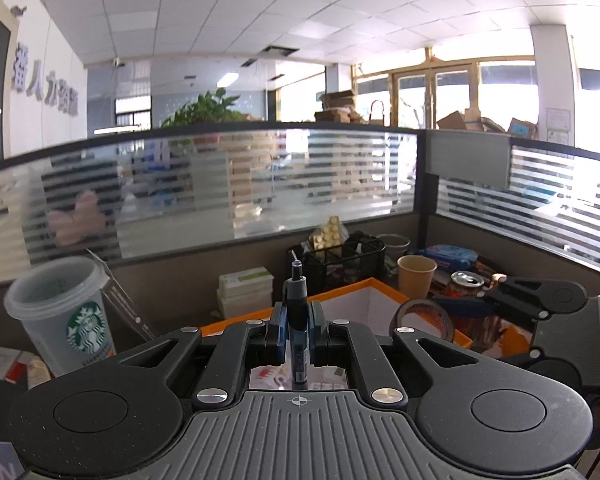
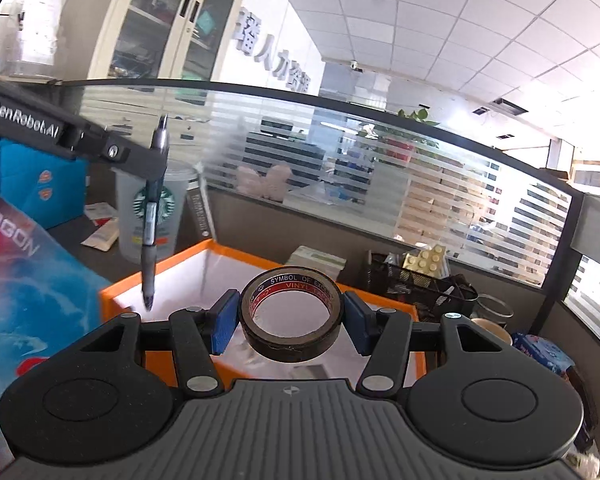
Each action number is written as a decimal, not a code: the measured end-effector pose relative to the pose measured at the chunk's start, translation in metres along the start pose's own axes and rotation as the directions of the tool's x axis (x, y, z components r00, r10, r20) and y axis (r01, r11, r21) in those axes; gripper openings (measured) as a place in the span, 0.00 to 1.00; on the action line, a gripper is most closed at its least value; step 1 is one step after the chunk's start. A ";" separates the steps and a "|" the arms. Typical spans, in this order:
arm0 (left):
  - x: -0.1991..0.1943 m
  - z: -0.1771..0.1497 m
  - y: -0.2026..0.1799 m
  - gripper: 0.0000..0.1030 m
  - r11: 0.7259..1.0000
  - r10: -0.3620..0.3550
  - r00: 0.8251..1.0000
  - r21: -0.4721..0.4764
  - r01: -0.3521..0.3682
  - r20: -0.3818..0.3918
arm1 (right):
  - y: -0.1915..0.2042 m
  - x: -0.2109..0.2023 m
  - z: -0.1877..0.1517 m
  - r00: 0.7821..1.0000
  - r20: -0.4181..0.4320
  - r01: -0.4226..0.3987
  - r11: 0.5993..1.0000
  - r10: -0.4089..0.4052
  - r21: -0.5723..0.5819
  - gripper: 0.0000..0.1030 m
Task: Organize rigid objects
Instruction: 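Lift the pen with the left gripper while the right gripper carries the tape toward the box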
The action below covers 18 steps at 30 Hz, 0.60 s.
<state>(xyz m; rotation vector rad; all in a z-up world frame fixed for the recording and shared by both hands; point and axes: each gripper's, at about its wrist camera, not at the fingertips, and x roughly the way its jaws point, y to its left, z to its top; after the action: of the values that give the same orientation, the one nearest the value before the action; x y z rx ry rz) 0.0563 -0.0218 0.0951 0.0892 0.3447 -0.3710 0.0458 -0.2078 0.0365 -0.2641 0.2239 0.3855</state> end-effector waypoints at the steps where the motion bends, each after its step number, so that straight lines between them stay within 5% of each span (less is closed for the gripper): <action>1: 0.005 0.000 0.002 0.08 1.000 0.003 1.000 -0.005 -0.003 -0.008 | -0.003 0.004 0.001 1.000 -0.003 0.001 1.000 -0.001 0.004 0.51; 18: 0.072 -0.012 0.021 0.08 0.999 -0.012 0.991 -0.054 0.005 -0.130 | -0.035 0.071 -0.007 0.992 -0.122 -0.008 0.998 0.016 0.061 0.51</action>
<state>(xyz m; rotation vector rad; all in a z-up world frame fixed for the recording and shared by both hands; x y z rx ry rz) 0.1230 -0.0253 0.0589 0.0600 0.4839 -0.3646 0.1229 -0.2167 0.0188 -0.2272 0.3575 0.3740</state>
